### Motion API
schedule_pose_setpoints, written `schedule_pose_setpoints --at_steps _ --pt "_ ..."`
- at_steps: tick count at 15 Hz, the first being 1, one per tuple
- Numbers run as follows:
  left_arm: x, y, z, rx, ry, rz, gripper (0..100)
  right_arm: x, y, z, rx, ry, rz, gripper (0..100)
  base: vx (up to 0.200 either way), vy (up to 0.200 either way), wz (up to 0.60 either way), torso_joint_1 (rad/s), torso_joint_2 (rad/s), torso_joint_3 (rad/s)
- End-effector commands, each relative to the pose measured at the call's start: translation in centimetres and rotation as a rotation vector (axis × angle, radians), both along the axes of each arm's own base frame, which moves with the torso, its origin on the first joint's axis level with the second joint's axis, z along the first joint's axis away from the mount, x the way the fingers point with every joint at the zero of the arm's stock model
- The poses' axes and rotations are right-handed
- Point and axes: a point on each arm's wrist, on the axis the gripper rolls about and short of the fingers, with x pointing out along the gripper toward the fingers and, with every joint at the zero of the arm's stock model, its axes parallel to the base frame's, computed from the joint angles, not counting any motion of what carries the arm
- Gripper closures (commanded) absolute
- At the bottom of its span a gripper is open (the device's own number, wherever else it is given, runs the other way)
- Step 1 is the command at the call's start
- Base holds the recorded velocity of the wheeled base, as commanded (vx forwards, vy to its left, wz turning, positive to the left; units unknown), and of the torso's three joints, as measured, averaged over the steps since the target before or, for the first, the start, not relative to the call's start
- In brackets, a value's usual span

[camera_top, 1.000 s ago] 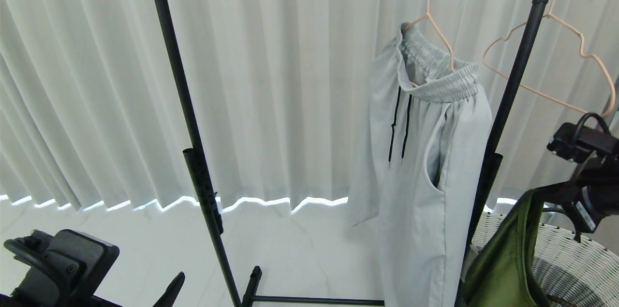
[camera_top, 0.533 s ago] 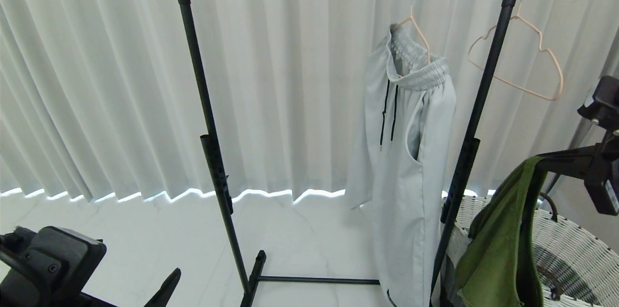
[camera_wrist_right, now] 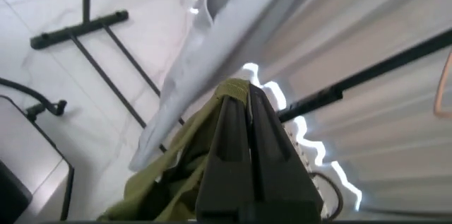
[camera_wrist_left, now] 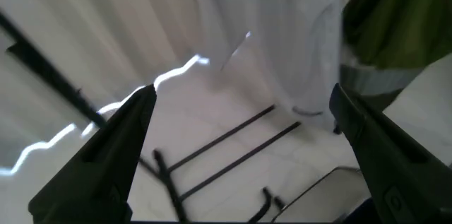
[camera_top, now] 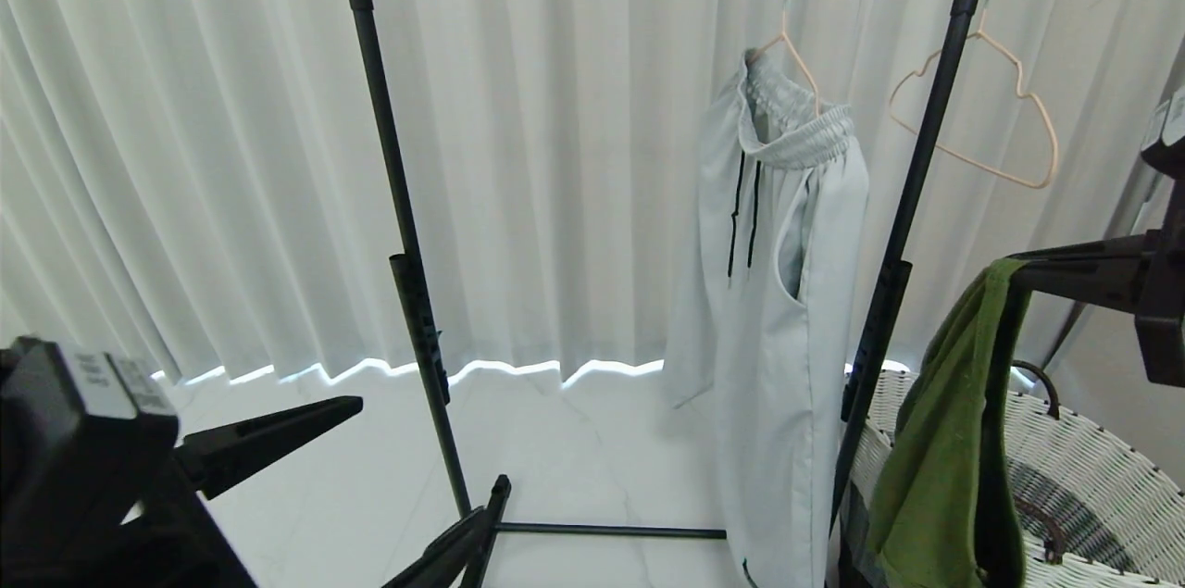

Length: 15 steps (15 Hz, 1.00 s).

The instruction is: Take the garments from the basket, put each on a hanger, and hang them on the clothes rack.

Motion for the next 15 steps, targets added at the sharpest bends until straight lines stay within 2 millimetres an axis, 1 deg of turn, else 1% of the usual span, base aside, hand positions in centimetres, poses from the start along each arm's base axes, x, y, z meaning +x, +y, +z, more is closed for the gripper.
schedule_pose_setpoints --at_steps 1,3,5,6,7,9,11,12,15 --pt "2.6 -5.3 -1.7 0.029 0.023 -0.043 0 -0.3 0.7 0.7 0.016 -0.017 0.041 100 0.0 0.0 0.0 0.0 0.0 0.0" --pt "4.3 -9.2 -3.2 -0.012 0.009 -0.078 0 -0.7 1.5 1.0 0.052 -0.004 0.077 100 0.0 0.0 0.0 0.0 0.0 0.0" --pt "6.1 -12.9 -4.3 -0.049 -0.003 -0.107 0 -0.9 1.7 0.9 0.069 0.008 0.089 100 0.0 0.0 0.0 0.0 0.0 0.0" --pt "6.9 -14.6 -4.7 -0.05 0.001 -0.123 0 -0.9 1.7 0.9 0.072 0.012 0.089 100 0.0 0.0 0.0 0.0 0.0 0.0" --pt "7.4 -15.7 -4.6 -0.062 0.001 -0.148 0 -0.8 1.7 0.8 0.073 0.019 0.089 100 0.0 0.0 0.0 0.0 0.0 0.0" --pt "8.1 -17.4 -4.6 -0.081 0.005 -0.213 0 -0.7 1.9 0.6 0.071 0.028 0.092 100 0.0 0.0 0.0 0.0 0.0 0.0" --pt "8.6 -18.8 -5.1 -0.082 0.015 -0.254 0 -0.6 2.0 0.4 0.069 0.036 0.101 100 0.0 0.0 0.0 0.0 0.0 0.0" --pt "8.4 -19.5 -5.3 -0.082 0.021 -0.282 0 -0.7 2.2 0.1 0.066 0.046 0.114 100 0.0 0.0 0.0 0.0 0.0 0.0" --pt "8.8 -20.8 -6.6 -0.106 0.083 -0.276 0 -0.9 2.8 0.1 0.069 0.037 0.15 100 0.0 0.0 0.0 0.0 0.0 0.0"
